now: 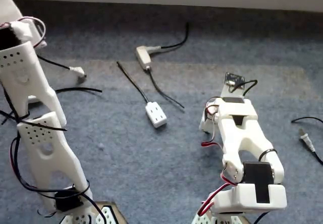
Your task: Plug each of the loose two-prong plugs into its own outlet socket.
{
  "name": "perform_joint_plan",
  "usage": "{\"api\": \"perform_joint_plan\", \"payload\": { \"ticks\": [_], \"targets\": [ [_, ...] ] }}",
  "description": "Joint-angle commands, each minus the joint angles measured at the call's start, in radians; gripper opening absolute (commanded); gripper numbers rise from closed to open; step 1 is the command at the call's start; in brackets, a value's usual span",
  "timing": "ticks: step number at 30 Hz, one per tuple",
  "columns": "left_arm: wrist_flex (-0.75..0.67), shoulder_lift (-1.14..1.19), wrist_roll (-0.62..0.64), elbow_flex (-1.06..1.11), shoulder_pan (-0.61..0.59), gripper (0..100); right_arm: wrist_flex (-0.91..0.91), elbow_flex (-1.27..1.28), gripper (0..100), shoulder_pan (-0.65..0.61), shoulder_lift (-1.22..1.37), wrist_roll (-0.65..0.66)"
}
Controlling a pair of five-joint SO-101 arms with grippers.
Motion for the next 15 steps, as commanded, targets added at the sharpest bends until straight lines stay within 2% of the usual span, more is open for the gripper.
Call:
{"api": "perform_joint_plan", "payload": {
  "ticks": [1, 8, 15],
  "targets": [
    [0.011, -0.096, -0.235, -0.033, 0.090, 1, -0.050, -0.007, 18.1, 0.008, -0.010, -0.003],
    [0.012, -0.193, -0.517, -0.033, 0.137, 1, -0.051, -0.010, 18.1, 0.008, -0.010, -0.003],
    [0.012, -0.415, -0.626, -0.036, 0.248, 1, -0.051, -0.010, 18.1, 0.008, -0.010, -0.003]
  ]
}}
